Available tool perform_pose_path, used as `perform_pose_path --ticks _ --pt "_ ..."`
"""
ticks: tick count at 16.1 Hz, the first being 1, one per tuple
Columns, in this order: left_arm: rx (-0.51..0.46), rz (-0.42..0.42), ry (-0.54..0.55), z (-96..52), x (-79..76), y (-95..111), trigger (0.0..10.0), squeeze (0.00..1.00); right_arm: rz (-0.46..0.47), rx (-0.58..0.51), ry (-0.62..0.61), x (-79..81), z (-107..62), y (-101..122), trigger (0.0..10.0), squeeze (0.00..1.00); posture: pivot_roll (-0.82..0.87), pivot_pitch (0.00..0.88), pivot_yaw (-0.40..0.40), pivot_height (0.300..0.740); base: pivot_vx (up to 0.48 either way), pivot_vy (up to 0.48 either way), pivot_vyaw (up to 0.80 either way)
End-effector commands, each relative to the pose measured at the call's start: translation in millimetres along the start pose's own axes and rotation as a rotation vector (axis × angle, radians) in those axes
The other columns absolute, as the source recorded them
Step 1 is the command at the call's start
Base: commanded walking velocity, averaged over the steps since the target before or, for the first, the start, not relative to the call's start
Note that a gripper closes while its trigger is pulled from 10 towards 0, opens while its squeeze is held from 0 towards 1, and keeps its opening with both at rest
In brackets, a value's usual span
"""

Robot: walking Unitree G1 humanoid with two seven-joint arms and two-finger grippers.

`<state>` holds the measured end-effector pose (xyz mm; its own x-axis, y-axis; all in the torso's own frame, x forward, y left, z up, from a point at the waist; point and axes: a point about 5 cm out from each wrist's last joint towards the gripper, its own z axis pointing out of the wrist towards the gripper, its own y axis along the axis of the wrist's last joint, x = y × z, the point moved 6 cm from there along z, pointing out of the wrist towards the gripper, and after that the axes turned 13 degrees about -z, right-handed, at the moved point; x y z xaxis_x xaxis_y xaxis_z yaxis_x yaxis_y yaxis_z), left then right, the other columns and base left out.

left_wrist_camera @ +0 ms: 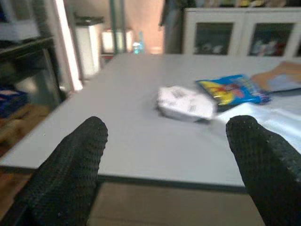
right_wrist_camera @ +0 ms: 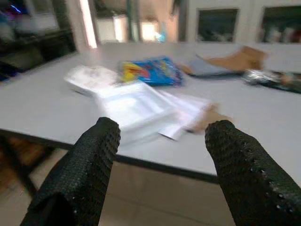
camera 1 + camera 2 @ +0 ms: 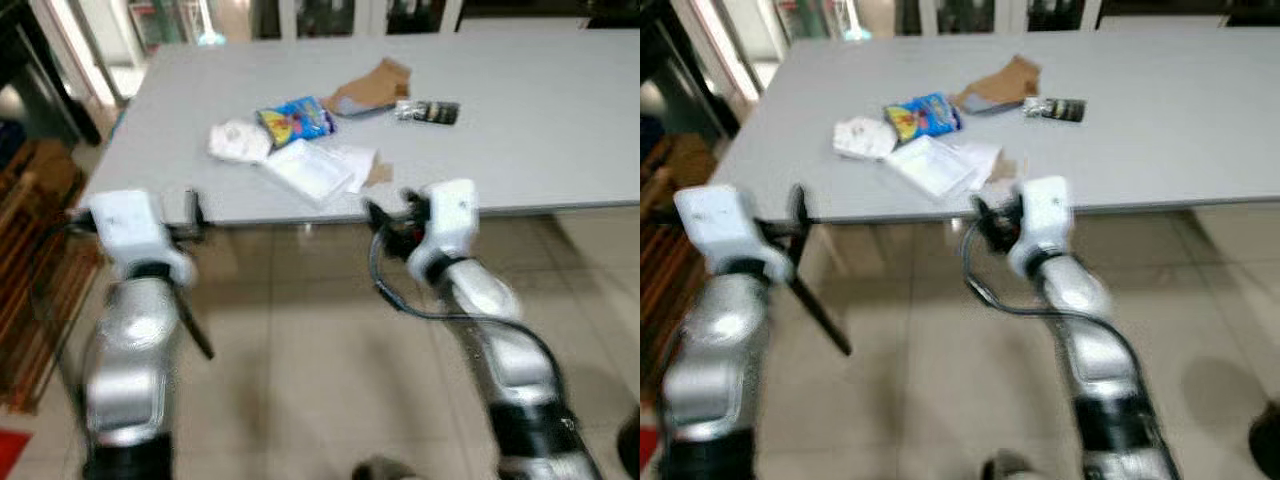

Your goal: Picking trash to rubbish bin

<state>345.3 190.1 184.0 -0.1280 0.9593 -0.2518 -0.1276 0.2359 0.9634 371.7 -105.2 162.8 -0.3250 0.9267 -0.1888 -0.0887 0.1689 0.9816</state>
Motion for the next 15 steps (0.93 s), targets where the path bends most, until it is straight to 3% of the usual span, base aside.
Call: perform_pose_path --ticks 1,5,11,15 --pt "-0.013 0.019 0.017 -0.1 8.3 5.5 10.0 0.00 0.006 -0.031 0.026 8.1 2.5 8.6 10.0 0.00 -0.09 0.110 0.030 0.740 0.416 0.240 0.00" --pt "-0.012 0.020 0.016 -1.3 8.8 5.5 10.0 0.00 0.005 -0.028 0.030 10.2 3.0 7.7 10.0 0.00 -0.08 0.115 0.031 0.740 0.388 0.000 0.00" --pt "-0.010 0.010 0.012 -1.5 5.3 4.4 10.0 0.00 0.028 -0.011 0.072 16.0 0.6 3.4 10.0 0.00 -0.09 0.121 0.032 0.740 0.000 0.000 0.00" --pt "-0.013 0.002 0.031 -0.5 5.6 6.6 10.0 0.00 -0.003 -0.022 0.138 17.8 9.6 9.1 10.0 0.00 -0.07 0.137 0.026 0.740 0.000 0.000 0.00"
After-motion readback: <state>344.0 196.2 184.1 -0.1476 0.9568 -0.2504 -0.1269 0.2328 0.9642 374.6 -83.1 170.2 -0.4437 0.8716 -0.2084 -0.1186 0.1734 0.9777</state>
